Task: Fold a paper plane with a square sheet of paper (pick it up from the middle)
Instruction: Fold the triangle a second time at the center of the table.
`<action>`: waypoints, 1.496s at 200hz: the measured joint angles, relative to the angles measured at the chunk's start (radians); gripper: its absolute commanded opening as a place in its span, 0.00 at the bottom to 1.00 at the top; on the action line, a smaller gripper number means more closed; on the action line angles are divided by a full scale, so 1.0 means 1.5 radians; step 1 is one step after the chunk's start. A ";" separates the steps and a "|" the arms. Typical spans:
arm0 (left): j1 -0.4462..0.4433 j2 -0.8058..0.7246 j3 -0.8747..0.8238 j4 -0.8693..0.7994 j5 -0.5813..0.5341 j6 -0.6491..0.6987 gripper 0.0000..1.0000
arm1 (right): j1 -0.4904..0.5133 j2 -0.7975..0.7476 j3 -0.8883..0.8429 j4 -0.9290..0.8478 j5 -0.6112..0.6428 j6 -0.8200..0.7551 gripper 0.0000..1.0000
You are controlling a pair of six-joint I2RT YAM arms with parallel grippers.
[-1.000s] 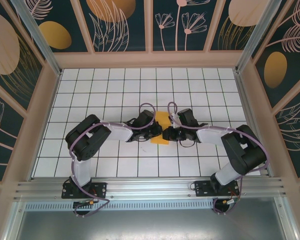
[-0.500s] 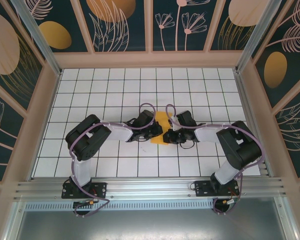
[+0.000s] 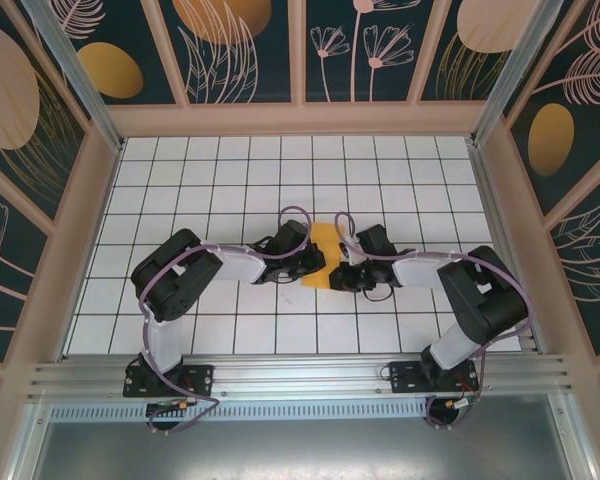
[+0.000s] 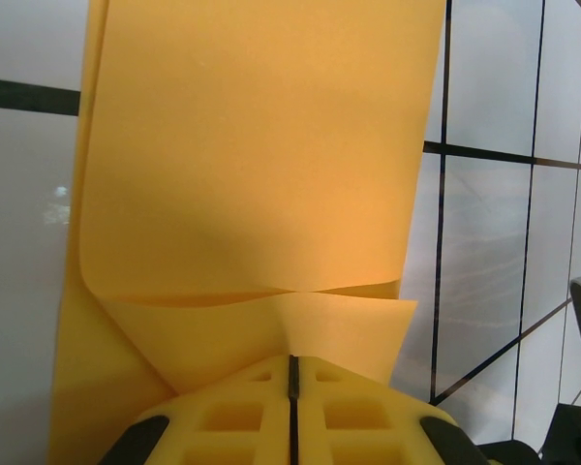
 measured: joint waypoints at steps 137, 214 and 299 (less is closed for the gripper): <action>0.000 0.002 0.003 0.000 0.000 0.001 0.10 | -0.021 -0.004 -0.021 0.021 -0.031 0.005 0.05; 0.000 0.003 0.004 0.000 0.001 0.005 0.10 | -0.038 -0.013 -0.042 0.033 -0.055 0.009 0.05; 0.000 0.003 0.005 -0.001 0.002 0.005 0.10 | -0.052 -0.063 -0.014 -0.013 -0.070 0.036 0.05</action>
